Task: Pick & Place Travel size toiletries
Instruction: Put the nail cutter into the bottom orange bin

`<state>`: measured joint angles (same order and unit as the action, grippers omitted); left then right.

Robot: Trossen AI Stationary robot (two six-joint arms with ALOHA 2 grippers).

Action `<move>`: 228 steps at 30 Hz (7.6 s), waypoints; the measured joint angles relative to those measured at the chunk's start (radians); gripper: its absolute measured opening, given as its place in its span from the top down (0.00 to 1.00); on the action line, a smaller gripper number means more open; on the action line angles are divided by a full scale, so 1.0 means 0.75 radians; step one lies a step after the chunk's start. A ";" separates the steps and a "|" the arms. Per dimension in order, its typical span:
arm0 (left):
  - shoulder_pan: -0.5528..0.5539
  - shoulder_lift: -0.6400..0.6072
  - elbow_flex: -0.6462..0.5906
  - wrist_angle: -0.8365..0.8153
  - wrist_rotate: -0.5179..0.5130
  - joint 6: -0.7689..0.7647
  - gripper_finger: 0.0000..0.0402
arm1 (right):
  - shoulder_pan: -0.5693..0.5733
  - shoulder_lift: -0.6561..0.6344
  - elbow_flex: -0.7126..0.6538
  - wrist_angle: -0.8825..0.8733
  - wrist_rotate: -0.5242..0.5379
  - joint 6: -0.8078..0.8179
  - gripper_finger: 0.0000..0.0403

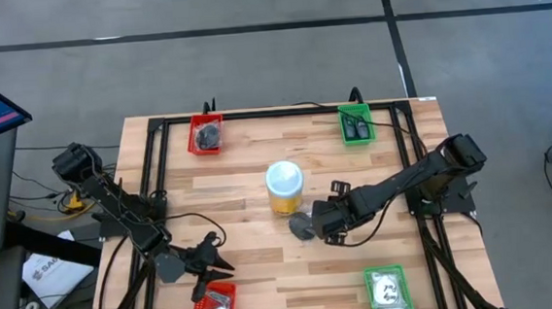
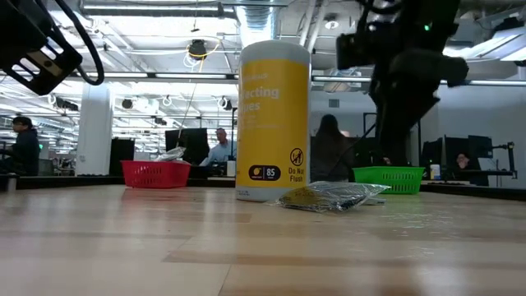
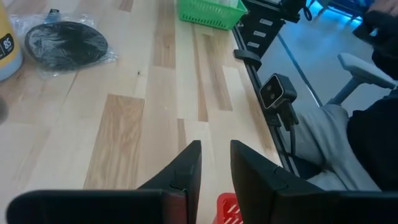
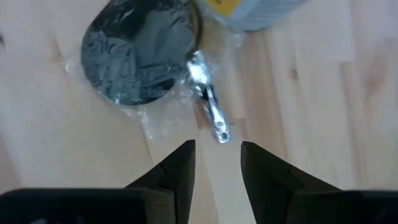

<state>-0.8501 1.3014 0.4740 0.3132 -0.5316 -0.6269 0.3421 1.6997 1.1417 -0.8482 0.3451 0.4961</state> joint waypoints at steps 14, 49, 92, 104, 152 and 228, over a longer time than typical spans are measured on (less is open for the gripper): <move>0.000 0.000 0.000 0.008 0.001 0.003 0.81 | -0.109 -0.018 -0.232 0.264 -0.077 -0.100 0.71; 0.064 0.000 -0.001 0.075 -0.025 0.164 0.81 | -0.158 -0.069 -0.595 0.935 -0.177 -0.118 0.71; 0.064 0.000 -0.001 0.085 -0.026 0.171 0.81 | -0.168 0.058 -0.564 1.034 -0.118 0.010 0.93; 0.064 0.001 -0.001 0.092 -0.028 0.172 0.81 | -0.089 -0.127 -0.462 0.740 -0.161 -0.009 0.93; 0.499 0.001 -0.001 0.846 0.064 0.660 0.64 | 0.110 -0.342 -0.456 1.780 -0.138 -0.396 0.92; 0.628 0.190 0.353 0.701 0.230 0.824 0.90 | -0.016 -0.290 -0.453 1.943 -0.119 -0.458 0.87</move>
<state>-0.3789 1.4441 0.7387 0.8392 -0.3592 -0.0086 0.3300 1.4818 0.8022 0.6093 0.2555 0.1525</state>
